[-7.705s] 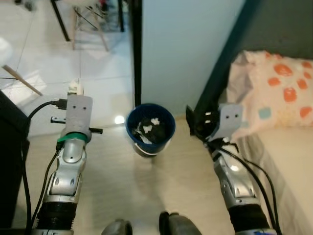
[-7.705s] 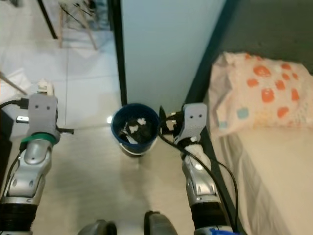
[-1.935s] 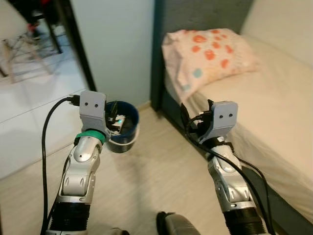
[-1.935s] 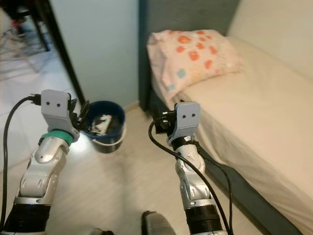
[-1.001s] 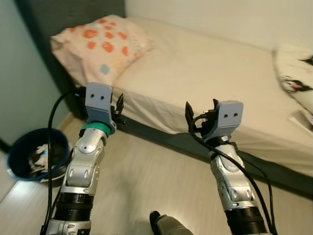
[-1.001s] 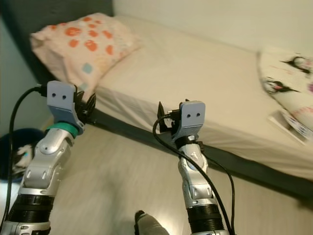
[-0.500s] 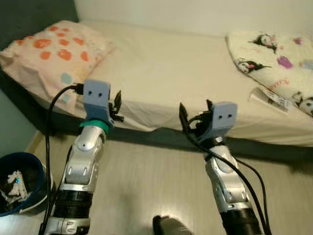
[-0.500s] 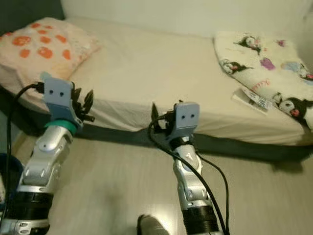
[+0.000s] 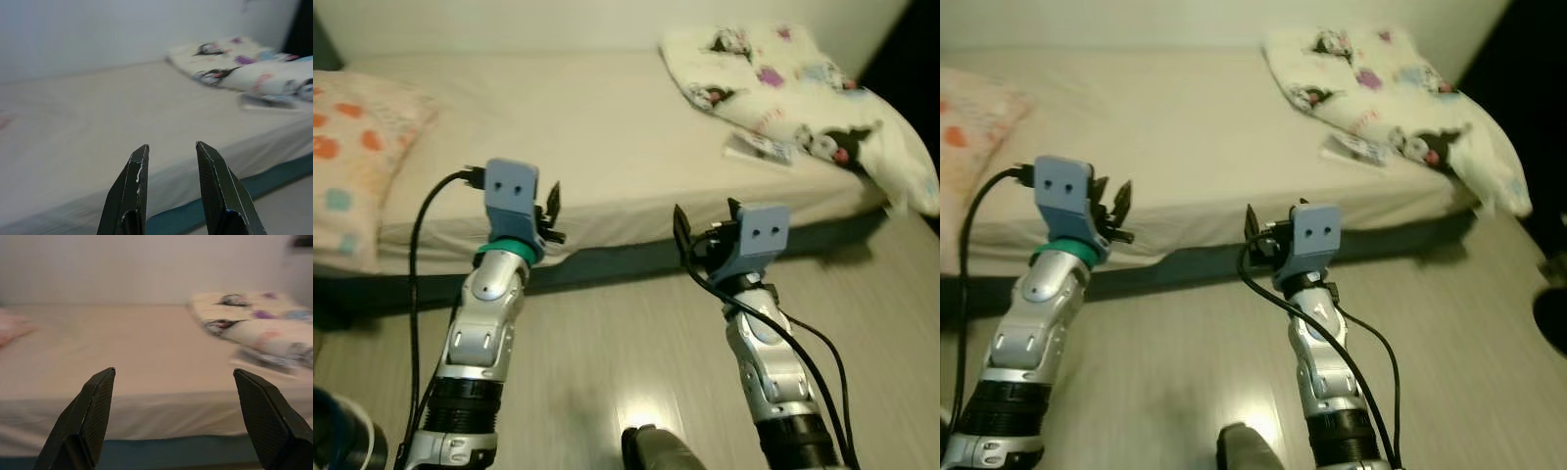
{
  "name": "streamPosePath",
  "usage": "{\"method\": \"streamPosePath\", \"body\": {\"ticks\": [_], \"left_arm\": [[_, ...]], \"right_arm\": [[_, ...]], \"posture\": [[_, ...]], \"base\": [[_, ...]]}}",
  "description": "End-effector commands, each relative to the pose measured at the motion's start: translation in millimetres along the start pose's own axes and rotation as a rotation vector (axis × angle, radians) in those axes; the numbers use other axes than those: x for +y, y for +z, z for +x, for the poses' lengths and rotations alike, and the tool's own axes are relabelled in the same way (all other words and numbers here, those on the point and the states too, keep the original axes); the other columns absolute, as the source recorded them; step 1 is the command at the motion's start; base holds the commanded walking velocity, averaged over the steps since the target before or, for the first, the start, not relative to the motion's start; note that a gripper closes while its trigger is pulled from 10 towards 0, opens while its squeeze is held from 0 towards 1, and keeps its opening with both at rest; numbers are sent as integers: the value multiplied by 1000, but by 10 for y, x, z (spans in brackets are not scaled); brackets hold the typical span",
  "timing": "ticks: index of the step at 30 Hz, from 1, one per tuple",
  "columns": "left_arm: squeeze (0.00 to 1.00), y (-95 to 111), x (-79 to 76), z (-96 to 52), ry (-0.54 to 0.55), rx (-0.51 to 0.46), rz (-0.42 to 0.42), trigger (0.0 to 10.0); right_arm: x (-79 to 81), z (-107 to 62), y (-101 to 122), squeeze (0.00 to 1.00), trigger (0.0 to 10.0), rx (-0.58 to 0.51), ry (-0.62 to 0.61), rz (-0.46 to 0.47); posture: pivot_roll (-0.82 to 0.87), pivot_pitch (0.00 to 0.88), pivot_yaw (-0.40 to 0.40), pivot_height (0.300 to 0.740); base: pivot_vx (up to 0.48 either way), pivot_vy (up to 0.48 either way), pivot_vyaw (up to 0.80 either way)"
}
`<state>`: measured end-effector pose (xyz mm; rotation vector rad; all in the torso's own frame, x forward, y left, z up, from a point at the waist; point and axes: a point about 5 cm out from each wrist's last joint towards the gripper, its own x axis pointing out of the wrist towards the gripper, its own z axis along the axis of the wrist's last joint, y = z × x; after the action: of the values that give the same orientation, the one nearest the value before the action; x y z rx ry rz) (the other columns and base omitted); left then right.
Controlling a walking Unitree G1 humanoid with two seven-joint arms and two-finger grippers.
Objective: Clean up the room
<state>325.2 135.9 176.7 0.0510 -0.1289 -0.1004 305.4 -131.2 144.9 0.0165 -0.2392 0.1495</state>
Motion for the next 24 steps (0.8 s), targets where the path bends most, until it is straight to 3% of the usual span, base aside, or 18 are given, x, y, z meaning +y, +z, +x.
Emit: {"method": "streamPosePath", "body": {"ticks": [1, 24], "left_arm": [[0, -42, 27, -24, 2, 11, -1, 10000], [0, -35, -5, -25, -17, 3, -20, 10000]], "right_arm": [[24, -14, -30, 0, 10000, 15, 2, 14], [20, -14, -25, 0, 10000, 14, 12, 12]], "posture": [[-106, 49, 21, 734], [-110, 43, 15, 734]], "base": [[0, 0, -788], [0, 0, -788]]}}
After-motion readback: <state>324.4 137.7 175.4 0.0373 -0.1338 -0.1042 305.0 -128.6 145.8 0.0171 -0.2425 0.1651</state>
